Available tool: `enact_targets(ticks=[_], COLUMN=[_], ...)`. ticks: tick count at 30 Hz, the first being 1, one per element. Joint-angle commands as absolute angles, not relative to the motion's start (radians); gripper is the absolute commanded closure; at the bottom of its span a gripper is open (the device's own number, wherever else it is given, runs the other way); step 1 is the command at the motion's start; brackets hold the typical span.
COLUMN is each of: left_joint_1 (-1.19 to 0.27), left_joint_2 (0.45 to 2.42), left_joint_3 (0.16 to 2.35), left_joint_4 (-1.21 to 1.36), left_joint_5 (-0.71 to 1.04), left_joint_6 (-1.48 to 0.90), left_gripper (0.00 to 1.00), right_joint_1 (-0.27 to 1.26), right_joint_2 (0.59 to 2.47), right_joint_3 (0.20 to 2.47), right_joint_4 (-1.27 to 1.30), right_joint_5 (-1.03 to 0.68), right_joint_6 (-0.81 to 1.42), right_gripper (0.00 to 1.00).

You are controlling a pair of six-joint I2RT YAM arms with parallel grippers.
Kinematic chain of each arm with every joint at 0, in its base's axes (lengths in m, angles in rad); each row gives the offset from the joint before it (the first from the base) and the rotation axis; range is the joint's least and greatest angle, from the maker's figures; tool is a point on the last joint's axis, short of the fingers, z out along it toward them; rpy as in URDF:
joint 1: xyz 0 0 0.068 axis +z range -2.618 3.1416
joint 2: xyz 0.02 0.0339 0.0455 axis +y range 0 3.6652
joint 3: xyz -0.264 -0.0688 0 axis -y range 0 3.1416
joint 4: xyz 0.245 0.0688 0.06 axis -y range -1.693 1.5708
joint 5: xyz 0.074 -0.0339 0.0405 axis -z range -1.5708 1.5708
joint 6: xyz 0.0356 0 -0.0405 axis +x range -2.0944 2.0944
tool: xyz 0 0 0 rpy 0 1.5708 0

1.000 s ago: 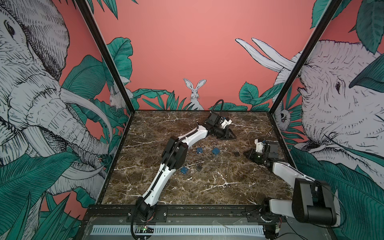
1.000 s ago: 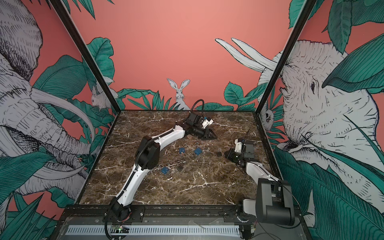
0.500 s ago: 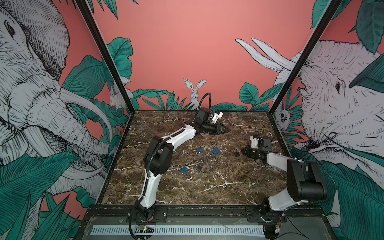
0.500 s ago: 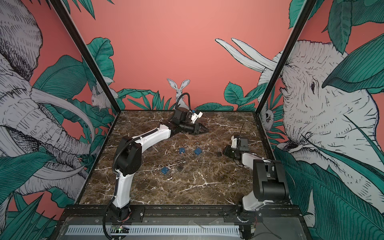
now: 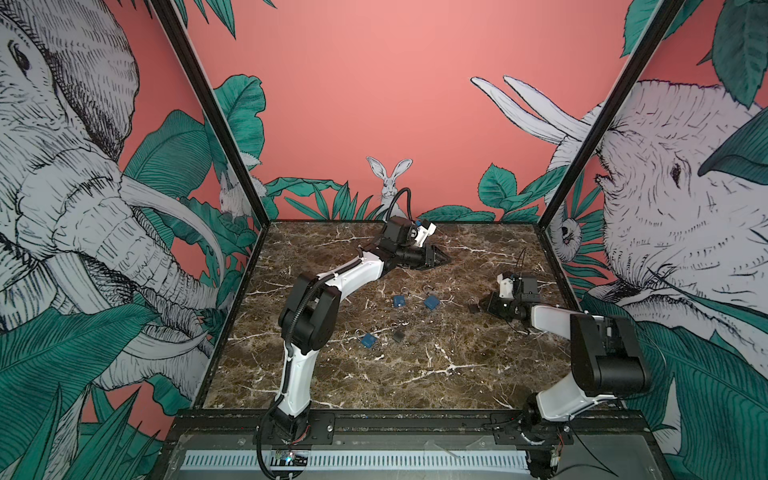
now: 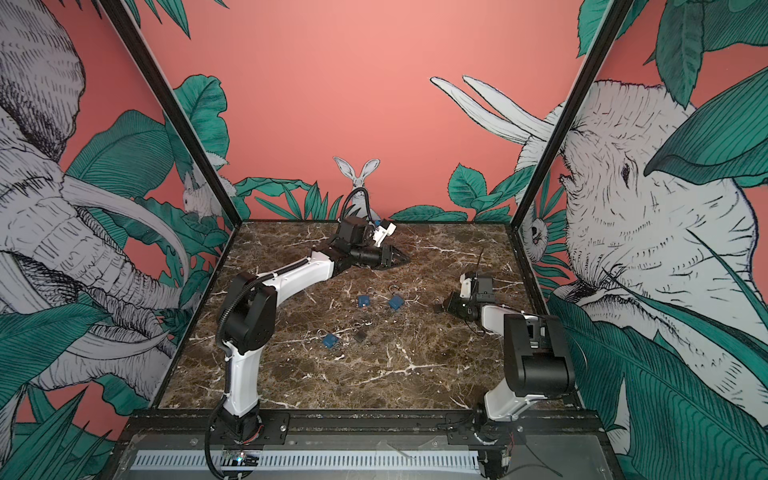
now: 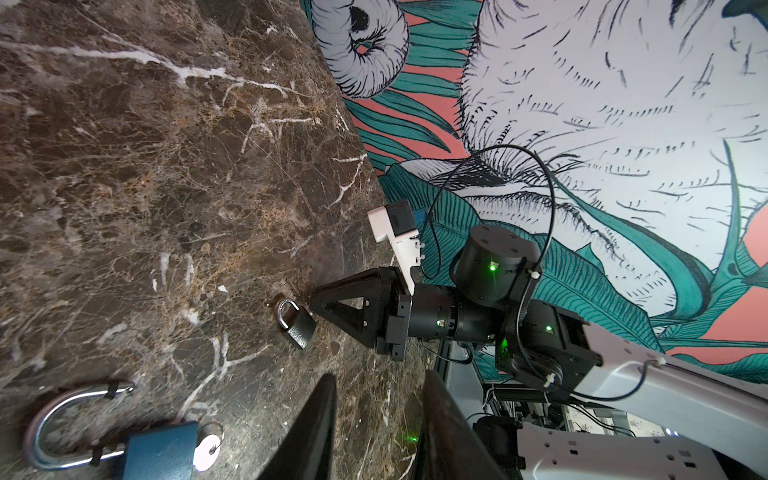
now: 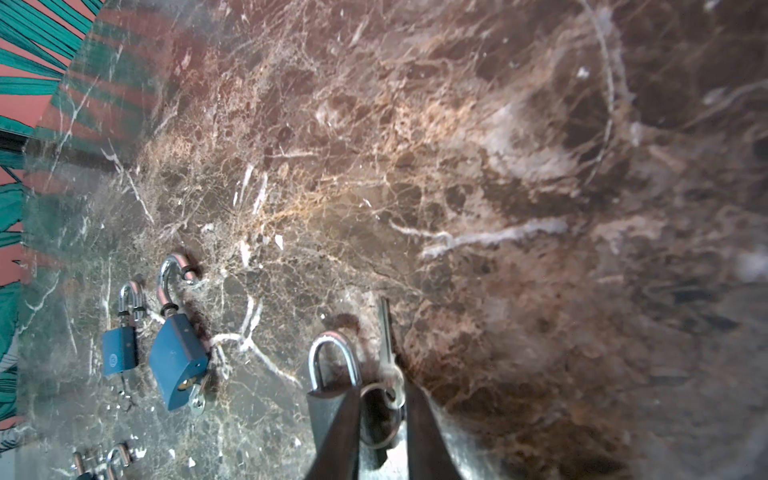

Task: Lock with the key

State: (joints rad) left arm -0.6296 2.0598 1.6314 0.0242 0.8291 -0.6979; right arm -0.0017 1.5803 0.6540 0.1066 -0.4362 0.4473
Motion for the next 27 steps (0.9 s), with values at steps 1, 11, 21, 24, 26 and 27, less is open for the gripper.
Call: enact_targets(ticks=[1,11,21,24,26,27], left_joint_1=[-0.629,-0.616,-0.547,-0.508,-0.475,-0.461], left_joint_2=[2.017,1.931,1.672,1.606,1.568,1.554], left_joint_3=[1.617,1.527,1.226,1.142,1.090,1.069], left_joint_4=[0.062,0.062,0.049,0.061,0.070,0.076], left_joint_5=[0.841,0.808,0.647,0.626,0.619,0.620], left_joint_6=[-0.709,-0.691,-0.641,-0.653,-0.666,-0.671], left_gripper=[0.63,0.64,0.66,0.68,0.68,0.68], right_joint_1=[0.003,0.072,0.348,0.420,0.467,0.486], right_joint_2=[1.540,1.339,1.374,1.457,1.519,1.545], right_joint_3=[0.654,0.688,0.787,0.837,0.883,0.905], right_joint_4=[0.086,-0.101,-0.222,-0.219,-0.221,-0.226], right_joint_5=[-0.410,-0.357,-0.160,-0.125,-0.105,-0.091], right_joint_6=[0.430,0.377,0.225,0.189,0.154,0.142], right_gripper=[0.73,0.69,0.60,0.55,0.52,0.51])
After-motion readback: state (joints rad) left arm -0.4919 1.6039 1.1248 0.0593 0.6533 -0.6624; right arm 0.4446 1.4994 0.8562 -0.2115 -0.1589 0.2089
